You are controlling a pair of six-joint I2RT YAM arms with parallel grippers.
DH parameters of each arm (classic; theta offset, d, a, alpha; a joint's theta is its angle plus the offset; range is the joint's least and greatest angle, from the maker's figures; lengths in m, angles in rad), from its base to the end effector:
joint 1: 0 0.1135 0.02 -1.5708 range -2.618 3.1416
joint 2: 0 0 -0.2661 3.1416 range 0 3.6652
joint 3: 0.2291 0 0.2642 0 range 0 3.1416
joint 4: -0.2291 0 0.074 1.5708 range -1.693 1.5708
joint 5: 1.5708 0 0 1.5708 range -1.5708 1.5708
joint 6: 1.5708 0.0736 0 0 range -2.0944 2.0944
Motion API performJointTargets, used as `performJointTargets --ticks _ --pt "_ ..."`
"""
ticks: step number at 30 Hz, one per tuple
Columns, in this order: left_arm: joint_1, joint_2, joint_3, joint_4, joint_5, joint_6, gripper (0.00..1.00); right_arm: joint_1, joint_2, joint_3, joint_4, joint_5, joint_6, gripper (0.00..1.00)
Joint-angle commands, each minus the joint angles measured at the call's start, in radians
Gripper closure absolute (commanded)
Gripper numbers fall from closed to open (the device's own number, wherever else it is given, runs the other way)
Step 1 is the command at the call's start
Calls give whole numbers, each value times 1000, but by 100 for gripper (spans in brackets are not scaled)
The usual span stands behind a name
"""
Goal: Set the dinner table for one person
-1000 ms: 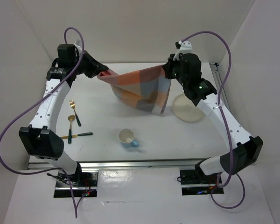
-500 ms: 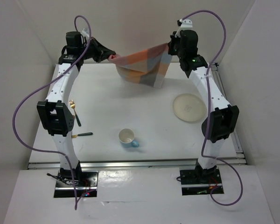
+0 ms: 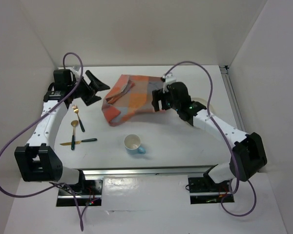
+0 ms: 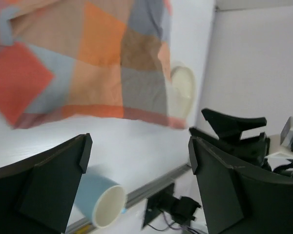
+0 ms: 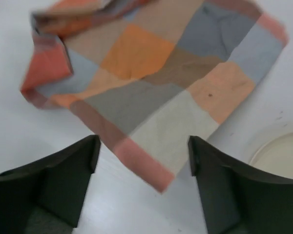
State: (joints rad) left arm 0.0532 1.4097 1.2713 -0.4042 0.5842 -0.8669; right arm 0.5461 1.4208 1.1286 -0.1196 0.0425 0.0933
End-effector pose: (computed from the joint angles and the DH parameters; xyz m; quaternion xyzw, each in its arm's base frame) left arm 0.3580 -0.0216 0.3302 -0.2433 0.8100 -0.4166 0.3333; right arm 0.3256 0.1942 0.3009 -0.1764 0.8178 0.1552 0.5253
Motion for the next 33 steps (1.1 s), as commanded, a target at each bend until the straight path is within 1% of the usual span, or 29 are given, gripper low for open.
performJointTargets --ticks 1,2,3,4,5,6,7,8,9,10,11,12,13,14,15,16,17,18,20,22,23,24,28,31,33 --pt "40 -29 28 -100 -151 130 0 20 -55 -113 -34 28 58 11" --pt "40 -12 48 -132 -215 172 2 31 -78 -127 -61 39 90 8" --pt "31 0 63 -148 -237 193 18 31 -89 -136 -75 65 108 4" --pt "22 12 72 -148 -259 213 36 31 -100 -136 -87 79 123 4" --pt "4 46 72 -159 -308 247 57 31 -109 -136 -113 100 152 4" --pt "-9 73 98 -169 -334 267 91 22 -109 -136 -126 134 164 12" --pt "-25 107 121 -183 -368 291 100 12 -109 -121 -138 134 180 37" --pt "-68 200 150 -250 -413 314 100 -1 -99 -107 -181 134 201 56" --pt "-90 256 186 -301 -484 353 100 -17 -82 -93 -208 107 248 69" --pt "-108 308 248 -341 -507 365 100 -46 -62 -60 -239 88 270 76" --pt "-154 352 270 -378 -530 365 100 -58 -39 -46 -265 68 285 79" --pt "-182 407 281 -416 -600 365 98 -67 7 -35 -322 56 330 79" --pt "-214 422 281 -417 -627 365 91 -86 26 -35 -339 25 351 75" --pt "-277 432 281 -417 -653 365 70 -98 41 -35 -351 1 373 61" --pt "-308 442 272 -406 -720 365 62 -112 53 -35 -351 -28 394 46" --pt "-335 466 272 -406 -756 374 54 -136 64 -52 -351 -82 443 26" --pt "-360 486 299 -406 -785 374 48 -149 64 -88 -351 -111 468 21" --pt "-395 511 319 -418 -847 374 41 -162 53 -111 -312 -142 492 21" --pt "-417 581 374 -462 -908 374 40 -199 38 -188 -272 -220 577 21" --pt "-437 613 387 -473 -970 374 40 -212 26 -236 -220 -254 659 21" --pt "-437 623 396 -473 -989 374 40 -224 14 -259 -200 -275 689 23" --pt "-446 635 396 -473 -1006 374 38 -224 13 -301 -178 -276 713 23" --pt "-446 653 396 -453 -1018 385 38 -224 26 -380 -77 -285 874 26" --pt "-446 678 405 -453 -1046 397 38 -233 26 -432 -22 -296 947 26" --pt "-446 705 405 -453 -1055 407 38 -233 36 -454 24 -271 997 26"
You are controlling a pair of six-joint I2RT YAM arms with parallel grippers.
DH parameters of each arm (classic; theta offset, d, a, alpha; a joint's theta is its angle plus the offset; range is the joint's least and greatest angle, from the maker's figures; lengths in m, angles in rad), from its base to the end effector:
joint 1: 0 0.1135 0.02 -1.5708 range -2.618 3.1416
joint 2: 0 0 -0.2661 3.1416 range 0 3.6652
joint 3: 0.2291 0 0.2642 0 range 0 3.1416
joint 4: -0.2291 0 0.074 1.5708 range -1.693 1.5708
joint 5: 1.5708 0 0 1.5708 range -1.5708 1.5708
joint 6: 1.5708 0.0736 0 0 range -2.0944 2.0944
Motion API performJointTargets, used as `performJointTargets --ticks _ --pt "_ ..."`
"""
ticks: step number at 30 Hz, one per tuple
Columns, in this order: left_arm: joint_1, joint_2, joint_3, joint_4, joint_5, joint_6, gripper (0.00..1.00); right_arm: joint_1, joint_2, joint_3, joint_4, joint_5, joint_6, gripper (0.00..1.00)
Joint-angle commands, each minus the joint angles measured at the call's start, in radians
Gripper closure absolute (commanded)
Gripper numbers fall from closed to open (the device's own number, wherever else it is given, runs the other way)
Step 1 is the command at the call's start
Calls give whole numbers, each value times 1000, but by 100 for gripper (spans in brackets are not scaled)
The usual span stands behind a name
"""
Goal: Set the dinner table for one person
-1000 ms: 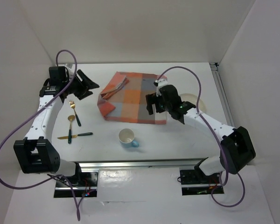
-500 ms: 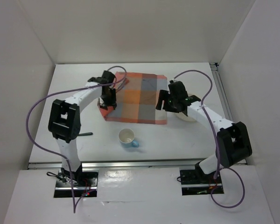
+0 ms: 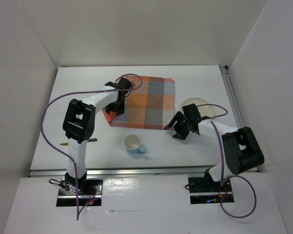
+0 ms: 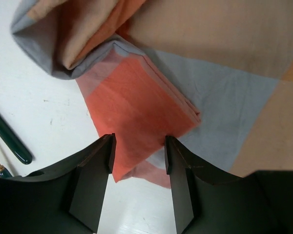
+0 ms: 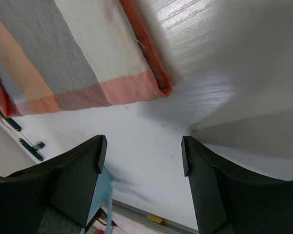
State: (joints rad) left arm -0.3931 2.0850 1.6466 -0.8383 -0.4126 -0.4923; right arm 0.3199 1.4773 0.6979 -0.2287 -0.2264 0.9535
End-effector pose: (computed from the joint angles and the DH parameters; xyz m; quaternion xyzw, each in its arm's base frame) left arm 0.4273 -0.1452 0.1549 -0.0780 0.9656 0.1217 0.2164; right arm 0.2778 0.1094 0.1170 0.2676 0.9168 0.2513 0.1573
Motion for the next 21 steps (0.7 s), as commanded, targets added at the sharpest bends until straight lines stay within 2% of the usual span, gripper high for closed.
performJointTargets --ticks 1,3,4,9,11,12,14,16,18,21 --pt "0 30 30 -19 -58 32 39 -7 -20 -23 134 8 149 26" --pt "0 53 39 -19 -69 32 40 2 -9 -23 143 56 171 27" --pt "0 53 48 -19 -69 20 44 2 0 -23 143 74 171 27" --pt "23 89 90 -19 -57 11 74 24 66 -23 178 136 203 34" --pt "45 89 90 -19 -48 11 77 33 104 -12 189 157 203 38" --pt "45 89 90 -9 -48 11 83 33 113 1 189 182 203 40" --pt "66 69 90 1 -34 11 91 42 142 21 212 200 203 56" --pt "75 58 99 1 -23 11 100 42 164 37 212 223 194 77" --pt "85 31 108 -12 -11 1 100 42 184 75 203 237 194 100" --pt "108 -47 130 -21 49 -9 100 51 195 126 181 286 171 100"
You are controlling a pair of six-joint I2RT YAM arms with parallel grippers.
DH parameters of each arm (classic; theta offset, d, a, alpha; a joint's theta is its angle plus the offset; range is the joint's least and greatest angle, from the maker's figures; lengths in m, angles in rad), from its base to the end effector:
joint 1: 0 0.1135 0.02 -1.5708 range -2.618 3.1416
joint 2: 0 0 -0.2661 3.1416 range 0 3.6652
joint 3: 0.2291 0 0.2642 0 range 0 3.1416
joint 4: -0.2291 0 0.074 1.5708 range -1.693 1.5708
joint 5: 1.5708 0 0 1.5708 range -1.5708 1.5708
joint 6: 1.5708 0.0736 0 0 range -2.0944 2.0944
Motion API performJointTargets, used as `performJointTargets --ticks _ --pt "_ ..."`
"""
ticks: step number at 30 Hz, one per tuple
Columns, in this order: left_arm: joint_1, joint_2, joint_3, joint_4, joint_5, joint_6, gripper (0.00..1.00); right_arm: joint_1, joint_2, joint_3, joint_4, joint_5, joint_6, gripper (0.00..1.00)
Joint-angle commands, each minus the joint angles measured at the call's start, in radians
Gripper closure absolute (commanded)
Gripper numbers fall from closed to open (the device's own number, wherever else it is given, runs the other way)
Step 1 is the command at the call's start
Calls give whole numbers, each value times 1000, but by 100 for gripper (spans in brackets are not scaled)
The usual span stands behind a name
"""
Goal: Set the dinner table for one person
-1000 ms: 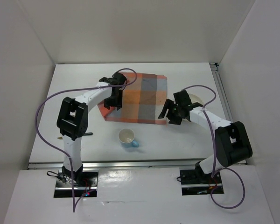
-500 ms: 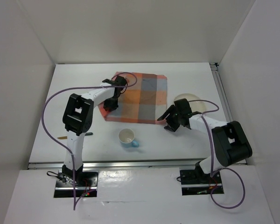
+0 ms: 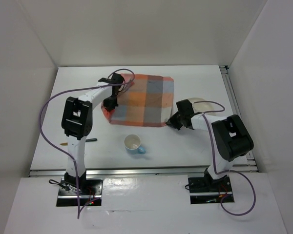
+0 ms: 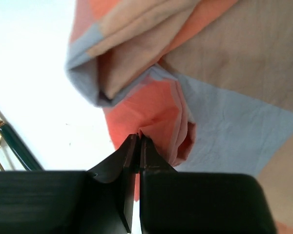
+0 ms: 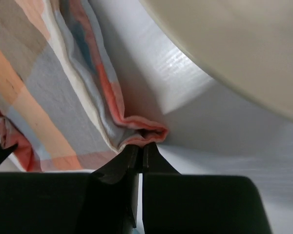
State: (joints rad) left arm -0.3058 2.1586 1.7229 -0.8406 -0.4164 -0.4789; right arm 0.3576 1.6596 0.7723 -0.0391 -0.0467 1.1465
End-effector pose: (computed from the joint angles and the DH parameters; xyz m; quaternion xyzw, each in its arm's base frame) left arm 0.4544 -0.1123 0.1455 -0.1139 0.9616 0.1340 0.2108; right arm 0.3184 0.1227 0.0990 0.3576 0.8783 0.2324 0.2161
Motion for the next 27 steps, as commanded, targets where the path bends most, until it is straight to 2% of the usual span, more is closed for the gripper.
performJointTargets --ticks 1,9,13,15,21,27 --pt "31 -144 53 -18 77 -23 100 14 -1 80 -8 107 -33 100" --pt "204 -363 104 24 381 -64 100 14 -86 309 -93 205 -191 100" --pt "327 -517 -14 125 610 -133 100 14 -216 331 -105 215 -231 100" --pt "358 -577 -67 152 677 -171 100 14 -267 331 -116 215 -254 100" --pt "428 -732 -25 147 786 -213 100 14 -428 389 -150 228 -352 100" --pt "455 -746 82 138 843 -243 100 14 -411 525 -145 228 -438 100"
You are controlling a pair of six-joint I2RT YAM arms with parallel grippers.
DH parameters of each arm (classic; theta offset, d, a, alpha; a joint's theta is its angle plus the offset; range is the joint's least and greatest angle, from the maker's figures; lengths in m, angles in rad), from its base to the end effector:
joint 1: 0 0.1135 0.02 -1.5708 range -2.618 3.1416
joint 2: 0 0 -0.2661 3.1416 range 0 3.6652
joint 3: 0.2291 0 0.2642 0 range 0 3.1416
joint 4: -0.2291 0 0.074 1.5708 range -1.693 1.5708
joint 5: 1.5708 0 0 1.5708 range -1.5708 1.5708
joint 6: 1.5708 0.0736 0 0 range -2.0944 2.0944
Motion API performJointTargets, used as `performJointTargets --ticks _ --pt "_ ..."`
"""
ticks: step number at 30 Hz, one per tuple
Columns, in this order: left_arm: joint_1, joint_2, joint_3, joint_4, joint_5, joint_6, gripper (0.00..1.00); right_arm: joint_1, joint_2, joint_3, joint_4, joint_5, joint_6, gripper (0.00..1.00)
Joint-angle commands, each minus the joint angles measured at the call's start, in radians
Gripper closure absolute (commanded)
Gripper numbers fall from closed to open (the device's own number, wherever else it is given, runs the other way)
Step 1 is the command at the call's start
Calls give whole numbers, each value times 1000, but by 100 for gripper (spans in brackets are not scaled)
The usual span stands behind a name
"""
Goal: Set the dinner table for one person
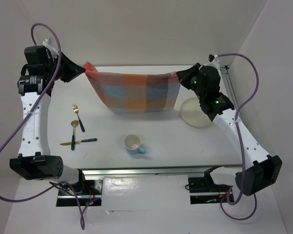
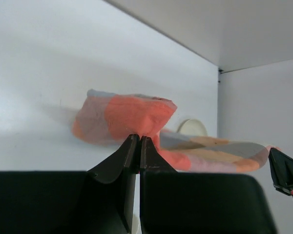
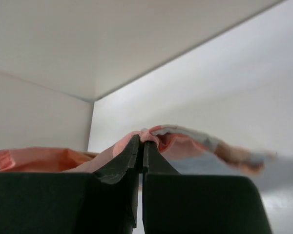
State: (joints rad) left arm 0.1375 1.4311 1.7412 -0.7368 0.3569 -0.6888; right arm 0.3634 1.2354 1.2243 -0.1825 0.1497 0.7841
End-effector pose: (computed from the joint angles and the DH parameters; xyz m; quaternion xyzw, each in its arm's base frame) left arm 0.3401 0.0211 0.4535 -0.2442 0.7964 -0.2886 0.4720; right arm 0.3165 0.1086 0.3937 0.2073 0.7431 0.2955 0.5635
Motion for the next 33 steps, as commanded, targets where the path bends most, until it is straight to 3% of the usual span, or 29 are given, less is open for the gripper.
performJointTargets --ticks 1,8,14,19,23,28,29,30,31,33 --pt "11 4 84 54 92 -46 100 8 51 116 23 31 -98 100" --pt "11 167 142 200 171 -118 100 -83 312 397 86 -64 -166 100" --pt "31 316 333 212 201 -178 100 -138 505 671 69 -131 -175 100" --pt "51 299 305 252 201 -187 100 -138 490 603 124 -131 -166 100" --pt "70 243 152 283 223 -178 100 -138 425 473 161 -144 -157 100" --pt "79 -4 -265 353 223 -105 98 -118 253 146 219 -186 -123 100" --pt "79 -42 -369 343 223 -89 62 -109 219 18 230 -202 -123 100" --pt "79 -78 -414 324 223 -75 43 -109 185 -49 242 -219 -123 95" --pt "89 -145 -452 277 206 -48 26 -97 112 -110 251 -234 -123 81" --pt "99 -198 -500 232 166 -23 2 -67 50 -248 226 -243 -138 39"
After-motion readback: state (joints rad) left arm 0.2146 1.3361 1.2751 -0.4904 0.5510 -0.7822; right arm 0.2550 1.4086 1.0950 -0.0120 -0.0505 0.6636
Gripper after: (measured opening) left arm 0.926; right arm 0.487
